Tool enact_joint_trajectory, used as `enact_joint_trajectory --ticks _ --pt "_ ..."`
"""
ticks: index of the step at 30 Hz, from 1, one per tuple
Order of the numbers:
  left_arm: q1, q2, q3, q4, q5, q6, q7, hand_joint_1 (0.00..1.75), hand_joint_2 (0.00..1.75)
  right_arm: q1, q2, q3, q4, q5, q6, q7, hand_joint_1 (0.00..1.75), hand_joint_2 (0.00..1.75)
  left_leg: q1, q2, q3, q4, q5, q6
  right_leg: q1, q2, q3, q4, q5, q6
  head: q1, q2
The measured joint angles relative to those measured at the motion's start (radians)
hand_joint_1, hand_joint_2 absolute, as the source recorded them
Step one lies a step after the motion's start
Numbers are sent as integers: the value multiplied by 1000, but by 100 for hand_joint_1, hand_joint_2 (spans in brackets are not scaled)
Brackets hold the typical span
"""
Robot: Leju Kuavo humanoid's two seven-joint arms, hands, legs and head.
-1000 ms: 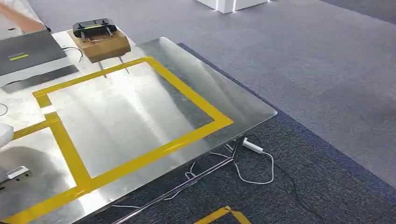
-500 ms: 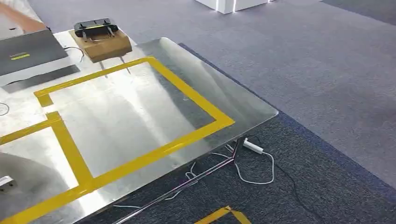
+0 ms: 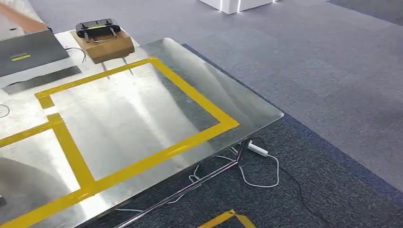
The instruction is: Take the parts from the cabinet and place them on the table.
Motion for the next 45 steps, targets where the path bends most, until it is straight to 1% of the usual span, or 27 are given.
enact_joint_trajectory --ticks 1,4,8,11,15,19,21,25,31,34,39,45 --pt "5 -5 6 -9 10 -5 -19 175 175 0 0 0 0 -2 2 0 0 0 0 0 0 0 0 0 0 0 0 0 0 0 0 0" --pt "17 -19 16 -30 22 -8 -41 175 175 0 -1 0 0 -2 3 1 0 0 0 0 0 0 0 0 0 0 0 0 0 0 0 0" --pt "29 -40 17 -51 50 -11 -94 175 175 1 -1 0 0 -3 13 6 0 0 0 0 0 0 0 0 0 0 0 0 0 0 0 0" --pt "40 -60 14 -62 57 -8 -113 175 175 2 -1 0 0 -3 13 11 0 0 0 0 0 0 0 0 0 0 0 0 0 0 0 0" --pt "52 -81 13 -74 95 7 -150 175 175 4 -1 0 0 -3 14 15 0 0 0 0 0 0 0 0 0 0 0 0 0 0 0 0" --pt "57 -98 8 -83 126 7 -169 175 175 4 -2 0 0 -3 14 15 0 0 0 0 0 0 0 0 0 0 0 0 0 0 0 0" --pt "59 -105 6 -89 146 4 -180 175 175 4 -2 0 0 -3 15 15 0 0 0 0 0 0 0 0 0 0 0 0 0 0 0 0" --pt "62 -127 1 -106 205 -26 -220 175 175 4 -2 0 0 -4 15 14 0 0 0 0 0 0 0 0 0 0 0 0 0 0 0 0" --pt "69 -149 -11 -124 220 -38 -237 175 175 4 -2 0 0 -5 15 14 0 0 0 0 0 0 0 0 0 0 0 0 0 0 0 0" --pt "74 -159 -15 -136 255 -47 -254 175 175 4 -2 0 0 -6 16 11 0 0 0 0 0 0 0 0 0 0 0 0 0 0 0 0" --pt "97 -161 -43 -167 285 -7 -257 175 175 3 -2 1 -2 -6 16 9 0 0 0 0 0 0 0 0 0 0 0 0 0 0 0 0" --pt "109 -161 -63 -184 287 -2 -257 175 175 3 -2 1 -2 -5 16 9 0 0 0 0 0 0 0 0 0 0 0 0 0 0 0 0"
